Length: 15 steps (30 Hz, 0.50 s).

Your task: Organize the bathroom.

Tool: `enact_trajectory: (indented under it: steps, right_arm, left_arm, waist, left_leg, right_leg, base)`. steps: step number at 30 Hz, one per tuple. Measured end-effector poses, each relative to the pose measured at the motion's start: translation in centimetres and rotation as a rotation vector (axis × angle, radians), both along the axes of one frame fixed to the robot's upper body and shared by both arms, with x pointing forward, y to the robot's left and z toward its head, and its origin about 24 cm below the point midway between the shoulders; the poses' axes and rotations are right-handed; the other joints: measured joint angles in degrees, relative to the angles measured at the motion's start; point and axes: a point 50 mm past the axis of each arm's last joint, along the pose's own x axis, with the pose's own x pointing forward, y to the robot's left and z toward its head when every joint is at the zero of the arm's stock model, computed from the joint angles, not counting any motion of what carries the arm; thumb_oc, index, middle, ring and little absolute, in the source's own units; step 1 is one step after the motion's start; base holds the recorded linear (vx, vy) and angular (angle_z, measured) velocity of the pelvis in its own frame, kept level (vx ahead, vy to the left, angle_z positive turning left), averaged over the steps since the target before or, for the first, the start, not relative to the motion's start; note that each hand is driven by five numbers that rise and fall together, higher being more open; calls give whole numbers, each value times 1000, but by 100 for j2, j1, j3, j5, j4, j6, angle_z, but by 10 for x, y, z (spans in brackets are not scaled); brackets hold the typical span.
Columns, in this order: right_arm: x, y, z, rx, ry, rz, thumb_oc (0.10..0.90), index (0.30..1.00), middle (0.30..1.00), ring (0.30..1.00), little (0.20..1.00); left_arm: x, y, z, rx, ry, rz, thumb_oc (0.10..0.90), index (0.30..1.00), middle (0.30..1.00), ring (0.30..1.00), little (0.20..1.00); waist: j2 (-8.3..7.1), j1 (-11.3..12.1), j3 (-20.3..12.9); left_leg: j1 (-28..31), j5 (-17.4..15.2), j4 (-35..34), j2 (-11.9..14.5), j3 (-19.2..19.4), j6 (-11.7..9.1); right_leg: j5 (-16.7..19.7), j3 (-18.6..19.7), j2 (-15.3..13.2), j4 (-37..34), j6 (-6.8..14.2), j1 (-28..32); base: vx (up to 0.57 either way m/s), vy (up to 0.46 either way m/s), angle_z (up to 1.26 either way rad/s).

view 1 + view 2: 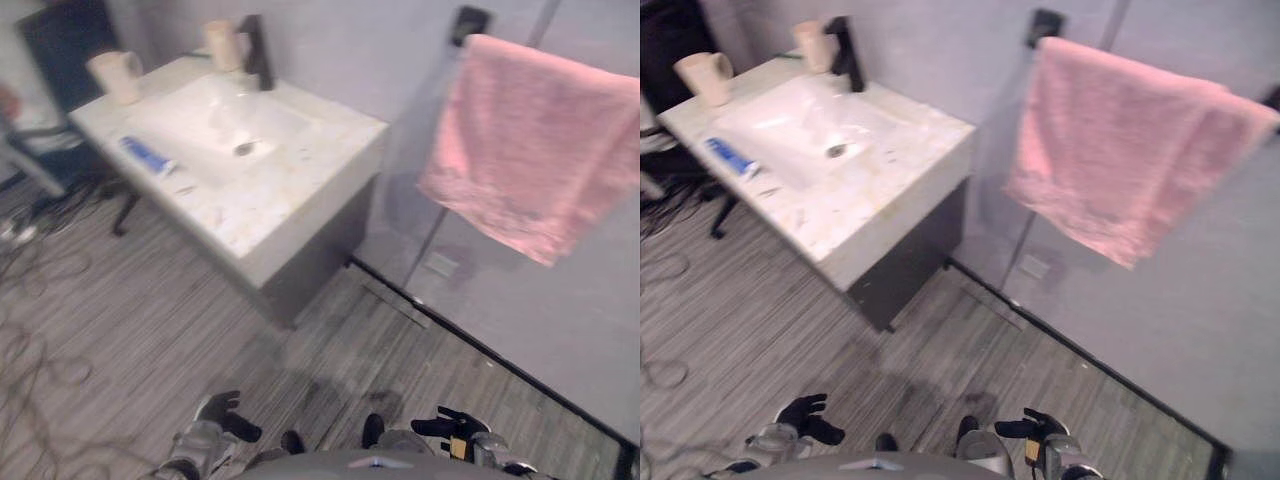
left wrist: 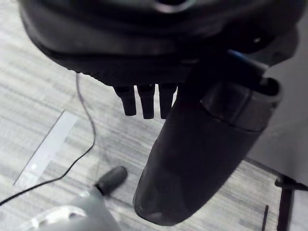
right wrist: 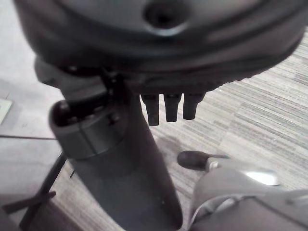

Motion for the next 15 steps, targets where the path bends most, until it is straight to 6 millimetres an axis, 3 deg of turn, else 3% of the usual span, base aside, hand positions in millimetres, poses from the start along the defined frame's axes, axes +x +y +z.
enact_trajectory:
  steps: [2,3,4,6,7,8,9,11,13,14,15]
  right_arm:
    - [0,-4,1,-10,-8,-1,800,900,900,900,900]
    - [2,-13,4,-32,-22,-19,800,900,900,900,900]
    - [3,-18,6,-41,-27,-36,800,900,900,900,900]
    - [2,-10,3,-14,-1,-49,800,900,900,900,900]
    - [1,-2,0,9,3,-66,800,900,900,900,900]
    - [3,7,-2,35,-5,-76,800,900,900,900,900]
    - [6,20,-4,72,-11,-79,800,900,900,900,900]
    - [4,23,-5,79,-8,-81,800,900,900,900,900]
    - [3,22,-5,74,-8,-83,800,900,900,900,900]
    - [3,22,-5,70,-8,-84,800,900,900,900,900]
    - [5,21,-4,68,-16,-83,800,900,900,900,900]
  left_arm:
    - [-12,-10,-5,-25,37,6,800,900,900,900,900]
    - [-17,-22,-8,-53,51,-2,800,900,900,900,900]
    - [-15,-28,-8,-64,47,-17,800,900,900,900,900]
    - [-8,-21,-6,-34,32,-48,800,900,900,900,900]
    - [-10,-15,-5,-13,39,-55,800,900,900,900,900]
    - [-13,-6,-5,13,51,-54,800,900,900,900,900]
    - [-15,12,-2,63,74,-47,800,900,900,900,900]
    - [-16,17,-1,80,79,-54,800,900,900,900,900]
    - [-13,16,-1,89,76,-86,800,900,900,900,900]
    - [-13,15,-1,89,76,-95,800,900,900,900,900]
    - [-13,14,-1,88,77,-94,800,900,900,900,900]
  waist:
    - [3,-123,-27]
    - [198,-197,-89]
    - [237,-202,-76]
    - [131,-184,-35]
    - [128,-166,-44]
    - [-15,-142,-40]
    - [-277,-135,-43]
    - [-364,-35,-104]
    - [-292,-57,-65]
    - [-209,-72,-29]
    - [-177,-86,-27]
  left_leg:
    - [286,-6,-20,246,95,-145]
    - [313,267,-211,276,50,-192]
    - [323,103,-321,150,-18,-300]
    - [428,-25,-589,-242,-41,-101]
    - [454,-125,-683,-310,-128,22]
    - [431,-192,-682,-424,-179,126]
    - [405,-221,-633,-667,-251,200]
    - [410,-233,-679,-778,-291,322]
    - [408,-221,-683,-823,-483,510]
    - [416,-230,-685,-819,-612,598]
    - [423,-239,-686,-787,-676,650]
  right_leg:
    - [10,-105,-244,178,66,12]
    - [30,-122,-465,375,186,-100]
    - [95,-114,-595,506,312,-206]
    - [182,-122,-1020,798,576,-306]
    - [9,-5,-1054,950,752,-475]
    - [22,94,-1063,860,825,-538]
    - [416,36,-1228,682,904,-488]
    - [838,83,-1309,645,920,-495]
    - [1099,274,-1383,870,970,-544]
    - [1110,559,-1360,1123,972,-651]
    - [819,705,-1297,1173,1052,-689]
  base:
    - [-164,331,89]
    - [-193,354,91]
    - [-232,431,84]
    - [-149,331,48]
    - [-139,349,16]
    - [-115,304,16]
    - [-103,287,10]
    - [-97,295,16]
    - [-85,318,42]
    - [-67,238,47]
    - [-44,138,51]
